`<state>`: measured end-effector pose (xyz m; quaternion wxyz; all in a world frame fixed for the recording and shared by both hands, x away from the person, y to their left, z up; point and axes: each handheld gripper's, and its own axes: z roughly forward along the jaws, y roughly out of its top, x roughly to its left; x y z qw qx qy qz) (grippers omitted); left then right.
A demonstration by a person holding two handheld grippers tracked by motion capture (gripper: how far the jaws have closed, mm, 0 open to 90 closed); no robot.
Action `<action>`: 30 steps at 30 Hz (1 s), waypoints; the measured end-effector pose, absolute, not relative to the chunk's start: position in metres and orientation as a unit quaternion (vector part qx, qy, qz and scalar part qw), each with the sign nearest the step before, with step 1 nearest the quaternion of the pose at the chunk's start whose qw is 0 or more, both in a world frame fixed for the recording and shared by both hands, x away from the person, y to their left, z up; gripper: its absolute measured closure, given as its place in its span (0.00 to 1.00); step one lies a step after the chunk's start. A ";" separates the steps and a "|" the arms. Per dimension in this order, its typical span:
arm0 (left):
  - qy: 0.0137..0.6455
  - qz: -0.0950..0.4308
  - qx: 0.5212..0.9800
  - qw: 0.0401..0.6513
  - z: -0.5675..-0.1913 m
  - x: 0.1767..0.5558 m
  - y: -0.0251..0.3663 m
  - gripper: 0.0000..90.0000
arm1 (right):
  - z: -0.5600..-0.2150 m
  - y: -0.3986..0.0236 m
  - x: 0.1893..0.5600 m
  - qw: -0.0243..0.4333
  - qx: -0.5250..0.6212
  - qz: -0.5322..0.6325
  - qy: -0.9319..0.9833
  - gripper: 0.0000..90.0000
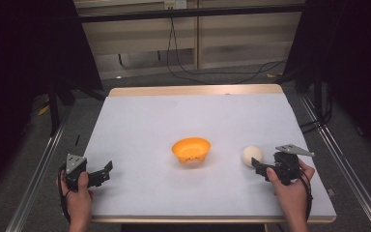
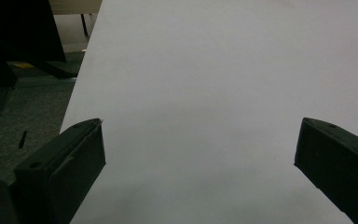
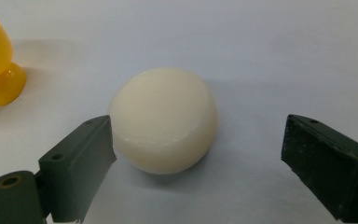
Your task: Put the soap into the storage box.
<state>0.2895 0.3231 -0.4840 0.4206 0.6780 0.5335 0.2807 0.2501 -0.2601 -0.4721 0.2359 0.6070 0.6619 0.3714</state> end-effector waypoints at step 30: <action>0.528 0.278 0.686 0.416 -0.484 0.290 0.324 0.02 | -0.487 -0.223 0.289 0.235 0.618 0.310 0.684 0.25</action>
